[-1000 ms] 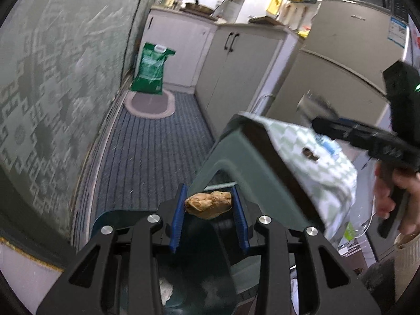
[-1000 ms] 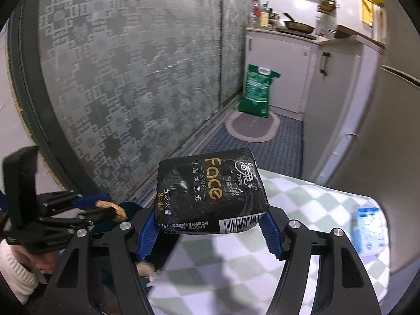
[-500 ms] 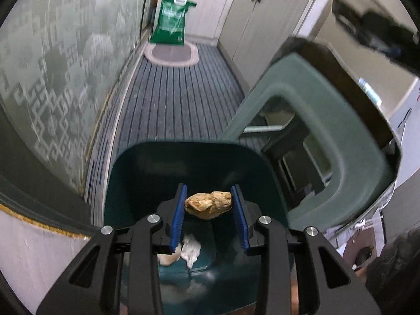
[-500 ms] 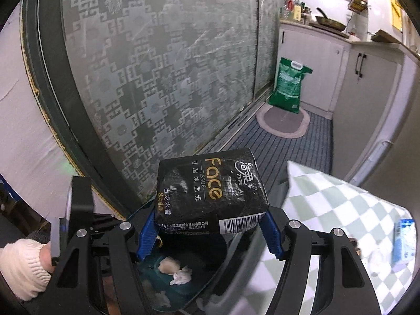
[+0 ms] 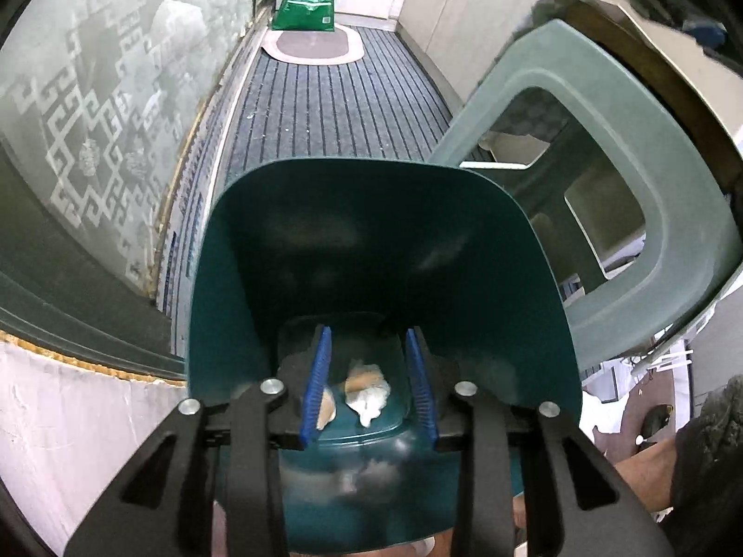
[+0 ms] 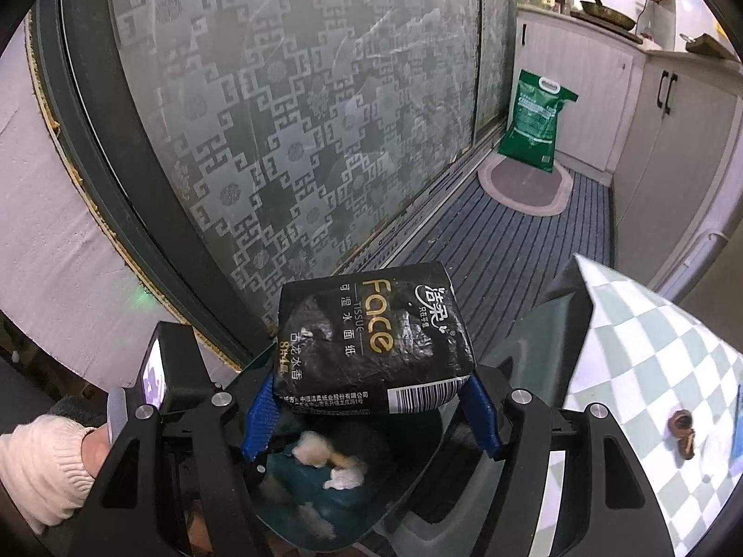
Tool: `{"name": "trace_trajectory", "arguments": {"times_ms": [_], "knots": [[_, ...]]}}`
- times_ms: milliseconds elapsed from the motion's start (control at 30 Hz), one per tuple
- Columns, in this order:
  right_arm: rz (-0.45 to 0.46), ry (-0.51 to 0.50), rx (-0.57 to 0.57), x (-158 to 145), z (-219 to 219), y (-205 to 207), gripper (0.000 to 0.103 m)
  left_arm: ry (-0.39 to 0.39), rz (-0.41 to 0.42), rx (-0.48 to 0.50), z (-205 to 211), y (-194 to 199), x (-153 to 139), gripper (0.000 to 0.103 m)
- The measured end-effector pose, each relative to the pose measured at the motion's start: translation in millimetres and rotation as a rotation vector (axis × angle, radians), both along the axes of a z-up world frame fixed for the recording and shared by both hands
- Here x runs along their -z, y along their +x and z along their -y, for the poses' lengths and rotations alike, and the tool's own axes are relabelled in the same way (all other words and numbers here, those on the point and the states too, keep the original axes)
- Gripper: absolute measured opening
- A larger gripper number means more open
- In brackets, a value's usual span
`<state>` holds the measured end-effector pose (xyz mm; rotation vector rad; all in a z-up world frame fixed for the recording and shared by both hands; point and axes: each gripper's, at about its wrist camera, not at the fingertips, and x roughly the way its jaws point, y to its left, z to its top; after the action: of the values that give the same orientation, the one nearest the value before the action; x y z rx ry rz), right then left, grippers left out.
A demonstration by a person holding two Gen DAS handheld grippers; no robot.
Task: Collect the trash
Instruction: 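Lower the black tissue pack into the teal bin and open the right tool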
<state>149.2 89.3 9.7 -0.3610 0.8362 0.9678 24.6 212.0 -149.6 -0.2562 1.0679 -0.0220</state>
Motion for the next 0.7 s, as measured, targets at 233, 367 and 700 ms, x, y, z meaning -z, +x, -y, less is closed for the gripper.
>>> {"name": "trace_trajectory", "arguments": {"times_ms": [233, 367, 700], "knots": [[-0.033, -0.052, -0.004, 24.8, -12.6, -4.0, 0.068, 0.016, 0.093, -0.074, -17.8, -7.0, -26.9, 0.026], [-0.055, -0.094, -0.024, 44.8, -22.4, -11.8, 0.068, 0.018, 0.159, -0.112, -31.2, -10.1, -43.9, 0.023], [-0.114, -0.163, -0.074, 89.4, -34.2, -28.8, 0.068, 0.000, 0.292, -0.162, -43.0, -15.9, -83.0, 0.014]]}}
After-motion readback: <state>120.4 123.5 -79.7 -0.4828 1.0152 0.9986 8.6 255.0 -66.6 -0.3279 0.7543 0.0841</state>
